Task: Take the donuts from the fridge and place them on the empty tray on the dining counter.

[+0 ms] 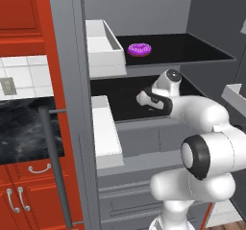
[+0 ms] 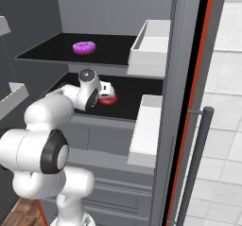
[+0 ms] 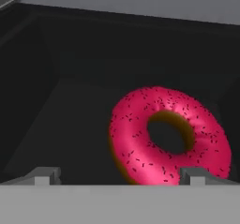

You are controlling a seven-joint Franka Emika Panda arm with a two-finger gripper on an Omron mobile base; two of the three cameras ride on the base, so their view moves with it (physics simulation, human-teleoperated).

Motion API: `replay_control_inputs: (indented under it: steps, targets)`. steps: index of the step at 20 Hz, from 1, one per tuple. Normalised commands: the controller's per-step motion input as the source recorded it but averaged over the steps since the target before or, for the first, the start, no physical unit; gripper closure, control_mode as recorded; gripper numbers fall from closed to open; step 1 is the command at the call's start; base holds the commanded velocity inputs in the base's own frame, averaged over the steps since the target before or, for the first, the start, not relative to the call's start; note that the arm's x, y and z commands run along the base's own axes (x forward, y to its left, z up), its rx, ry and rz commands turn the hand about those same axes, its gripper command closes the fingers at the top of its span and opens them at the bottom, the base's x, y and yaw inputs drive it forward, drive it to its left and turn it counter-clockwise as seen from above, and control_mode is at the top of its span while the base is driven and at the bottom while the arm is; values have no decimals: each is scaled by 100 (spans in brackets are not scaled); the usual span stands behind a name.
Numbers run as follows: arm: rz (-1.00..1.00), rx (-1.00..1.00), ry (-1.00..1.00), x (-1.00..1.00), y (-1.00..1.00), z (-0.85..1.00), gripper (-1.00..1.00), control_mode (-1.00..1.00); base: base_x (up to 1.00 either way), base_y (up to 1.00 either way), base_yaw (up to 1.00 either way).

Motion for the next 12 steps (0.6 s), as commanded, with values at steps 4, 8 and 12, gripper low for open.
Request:
replay_control_inputs:
  steps: [4,8,12]
  targets:
    - [3,12,-4,23,0,-1,-100,-100,0,0,0]
    - [5,6,4,52,0,3,-100,-100,0,0,0]
    - [8,0,-1,25,-4,-4,-100,-100,0,0,0]
